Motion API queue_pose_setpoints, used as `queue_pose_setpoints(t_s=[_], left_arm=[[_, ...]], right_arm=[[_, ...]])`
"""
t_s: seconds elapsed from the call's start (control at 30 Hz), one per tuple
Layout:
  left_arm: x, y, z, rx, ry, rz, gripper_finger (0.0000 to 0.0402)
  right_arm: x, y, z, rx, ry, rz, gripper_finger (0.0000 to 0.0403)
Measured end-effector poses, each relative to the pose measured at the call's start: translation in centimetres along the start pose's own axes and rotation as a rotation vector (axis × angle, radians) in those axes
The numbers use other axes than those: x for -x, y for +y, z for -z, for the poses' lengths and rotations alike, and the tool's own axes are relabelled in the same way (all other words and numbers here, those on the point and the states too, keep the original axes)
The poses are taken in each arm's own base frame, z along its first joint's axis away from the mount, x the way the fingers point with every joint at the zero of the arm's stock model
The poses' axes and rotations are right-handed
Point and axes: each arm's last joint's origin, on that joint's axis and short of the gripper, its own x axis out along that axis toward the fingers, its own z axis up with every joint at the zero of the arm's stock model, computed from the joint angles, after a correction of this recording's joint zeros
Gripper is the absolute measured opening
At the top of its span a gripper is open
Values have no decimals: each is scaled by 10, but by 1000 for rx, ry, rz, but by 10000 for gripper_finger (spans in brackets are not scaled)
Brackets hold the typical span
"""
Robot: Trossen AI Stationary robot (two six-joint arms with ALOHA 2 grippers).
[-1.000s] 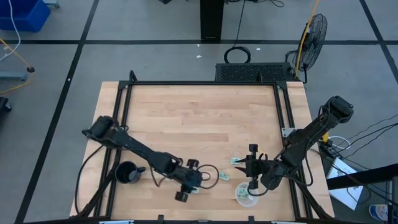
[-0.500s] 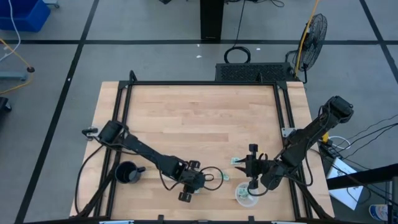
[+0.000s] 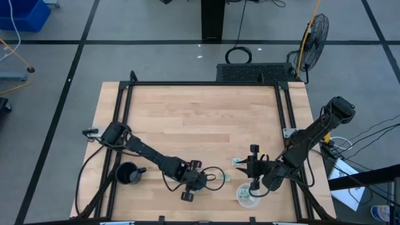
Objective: Pick and place items into bin
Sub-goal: Put the stevia packet into the top transparent bin
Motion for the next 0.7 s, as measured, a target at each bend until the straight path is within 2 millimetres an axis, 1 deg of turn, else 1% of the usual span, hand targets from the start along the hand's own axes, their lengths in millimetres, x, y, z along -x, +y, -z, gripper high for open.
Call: queue_pose_setpoints(t_s=[0.07, 0.1, 0.17, 0.23, 0.3, 0.37, 0.5, 0.57, 0.63, 0.7], left_arm=[[0, 0, 0, -1, 0, 3, 23], [0, 0, 0, -2, 0, 4, 12], [3, -1, -1, -19, -1, 12, 10], [12, -3, -1, -55, 4, 11, 8], [31, -5, -3, -78, -7, -16, 4], [58, -7, -4, -71, -5, -75, 5], [110, -10, 4, -22, 11, -212, 3], [134, -12, 8, 9, -11, -273, 4], [149, -13, 13, 39, -12, -316, 3], [151, -15, 20, 50, -20, -324, 3]], right_arm=[[0, 0, 0, 0, 0, 0, 89], [0, 0, 0, 0, 0, 0, 89], [0, 0, 0, 0, 0, 0, 89], [0, 0, 0, 0, 1, 0, 89], [0, 0, 0, 0, 0, 0, 89], [0, 0, 0, 0, 0, 0, 89], [0, 0, 0, 0, 0, 0, 89], [0, 0, 0, -1, 0, 0, 89], [0, 0, 0, -1, 0, 0, 89], [0, 0, 1, -4, -3, -1, 89]])
